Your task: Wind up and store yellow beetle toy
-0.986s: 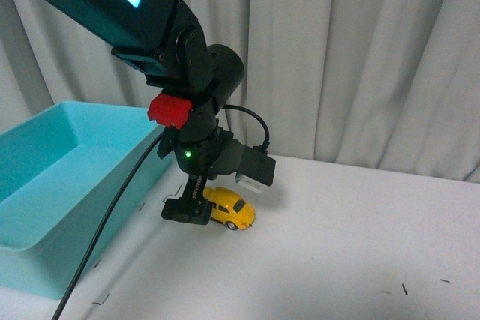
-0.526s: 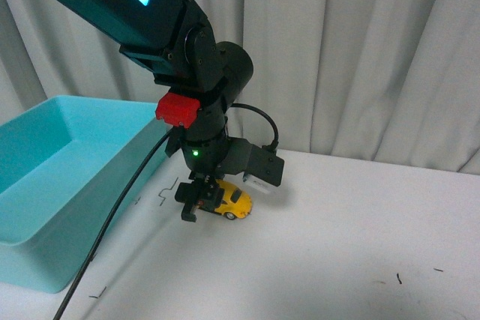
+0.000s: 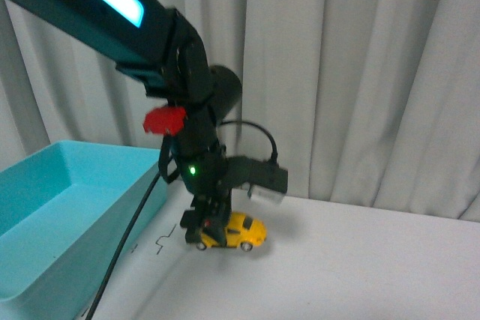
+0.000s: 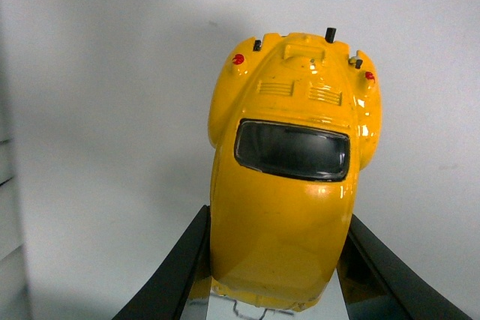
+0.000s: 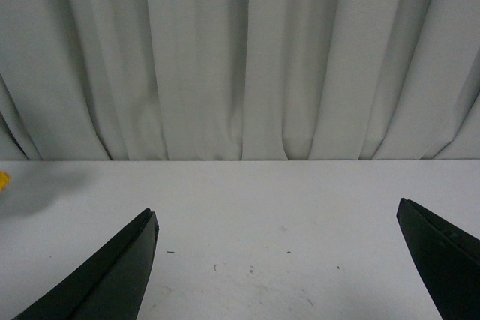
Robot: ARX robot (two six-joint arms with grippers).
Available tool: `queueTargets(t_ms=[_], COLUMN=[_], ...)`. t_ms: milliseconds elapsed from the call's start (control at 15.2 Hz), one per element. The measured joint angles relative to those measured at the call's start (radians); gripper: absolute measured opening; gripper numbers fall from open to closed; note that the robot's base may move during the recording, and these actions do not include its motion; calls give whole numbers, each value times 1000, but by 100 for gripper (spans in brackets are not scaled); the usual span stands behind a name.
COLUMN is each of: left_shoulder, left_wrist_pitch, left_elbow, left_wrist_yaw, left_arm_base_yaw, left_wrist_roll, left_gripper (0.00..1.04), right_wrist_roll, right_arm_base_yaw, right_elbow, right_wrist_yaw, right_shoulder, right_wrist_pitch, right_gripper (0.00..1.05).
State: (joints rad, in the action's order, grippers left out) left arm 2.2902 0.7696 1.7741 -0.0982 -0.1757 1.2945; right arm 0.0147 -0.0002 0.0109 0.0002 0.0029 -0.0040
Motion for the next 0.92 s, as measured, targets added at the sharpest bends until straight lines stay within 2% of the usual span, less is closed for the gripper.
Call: queueTargets(t_ms=[197,329,460,658,921], left_shoulder=[-180,-250,-261,-260,-259], left_wrist_pitch=[-15,-37,-57,-73,-86], left_elbow=[48,93,106,56,20], left_wrist_yaw=[-185,-248,-218,-63,-35], left_arm_base_yaw=[96,197,300,440,475], left_wrist_roll=[-179,-302,-392,-515,-563], left_gripper=[40,40,40,40,40], right_wrist_roll=[0,0,0,0,0], right_arm_base_yaw=[0,0,0,0,0], right_elbow=[0,0,0,0,0], right_wrist_yaw=[0,0,0,0,0], right_shoulder=[0,0,0,0,0], right_wrist_pitch=[0,0,0,0,0], right_gripper=[98,98,98,98,98])
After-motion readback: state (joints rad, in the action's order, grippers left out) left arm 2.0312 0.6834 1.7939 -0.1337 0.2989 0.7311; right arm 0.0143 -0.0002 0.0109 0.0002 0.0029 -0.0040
